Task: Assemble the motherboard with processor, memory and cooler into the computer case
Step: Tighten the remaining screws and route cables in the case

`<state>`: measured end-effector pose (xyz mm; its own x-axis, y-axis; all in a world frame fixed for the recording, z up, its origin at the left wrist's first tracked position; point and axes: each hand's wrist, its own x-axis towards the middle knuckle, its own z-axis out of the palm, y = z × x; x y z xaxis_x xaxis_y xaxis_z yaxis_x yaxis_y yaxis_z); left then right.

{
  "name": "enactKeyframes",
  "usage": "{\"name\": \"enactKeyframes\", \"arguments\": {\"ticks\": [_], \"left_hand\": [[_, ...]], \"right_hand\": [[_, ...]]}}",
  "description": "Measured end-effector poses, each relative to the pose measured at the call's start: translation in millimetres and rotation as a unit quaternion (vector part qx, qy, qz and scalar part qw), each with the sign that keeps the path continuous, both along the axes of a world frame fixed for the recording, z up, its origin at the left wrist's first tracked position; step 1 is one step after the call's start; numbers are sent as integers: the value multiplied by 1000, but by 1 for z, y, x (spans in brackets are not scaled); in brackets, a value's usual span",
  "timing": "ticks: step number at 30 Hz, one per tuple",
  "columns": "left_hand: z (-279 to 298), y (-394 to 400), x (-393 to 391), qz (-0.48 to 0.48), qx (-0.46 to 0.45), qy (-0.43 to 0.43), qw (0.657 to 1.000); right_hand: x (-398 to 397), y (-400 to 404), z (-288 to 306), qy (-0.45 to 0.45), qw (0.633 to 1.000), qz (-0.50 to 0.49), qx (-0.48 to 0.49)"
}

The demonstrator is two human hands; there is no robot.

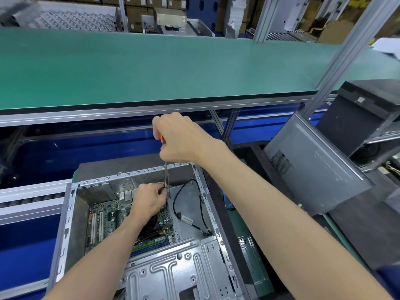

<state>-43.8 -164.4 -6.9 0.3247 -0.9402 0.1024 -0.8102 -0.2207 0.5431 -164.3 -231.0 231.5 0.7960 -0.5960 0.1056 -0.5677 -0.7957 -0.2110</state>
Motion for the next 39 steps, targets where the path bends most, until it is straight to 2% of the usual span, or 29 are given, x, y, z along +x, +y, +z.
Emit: {"name": "enactKeyframes", "arguments": {"ticks": [5, 9, 11, 14, 16, 21, 25, 27, 30, 31, 36, 39], "left_hand": [[1, -1, -2, 1, -10, 2, 1000], [-2, -1, 0, -4, -26, -4, 1000], [-5, -1, 2, -8, -29, -4, 1000], [-5, -3, 3, -16, -25, -4, 1000], [-5, -4, 4, -16, -16, 4, 1000], [-8, -4, 6, -11, 4, 13, 1000], [-9, -4, 7, -18, -2, -5, 1000], [-9, -4, 6, -17, -3, -5, 1000], [-8, -4, 6, -16, -5, -1, 1000], [-9, -4, 6, -18, -5, -3, 1000], [-8, -5, 6, -18, 15, -23, 999], [-8, -5, 6, -15, 30, -18, 999]], "right_hand": [[2, 2, -8, 0, 991, -52, -120], [2, -2, -2, 1, 1000, 8, -10], [4, -1, -2, 0, 1000, 7, -4], [10, 1, -4, 11, 994, -45, -100], [13, 3, -4, 23, 988, -45, -146], [15, 3, 5, 24, 999, 25, -40], [18, 4, -3, 24, 987, -39, -155], [17, 1, -3, 24, 991, -28, -128], [14, -3, 2, 22, 999, 10, -22], [13, -3, 2, 18, 1000, 8, -14], [14, 2, -6, 14, 992, -35, -124], [13, 3, -1, 5, 999, 17, -40]]}}
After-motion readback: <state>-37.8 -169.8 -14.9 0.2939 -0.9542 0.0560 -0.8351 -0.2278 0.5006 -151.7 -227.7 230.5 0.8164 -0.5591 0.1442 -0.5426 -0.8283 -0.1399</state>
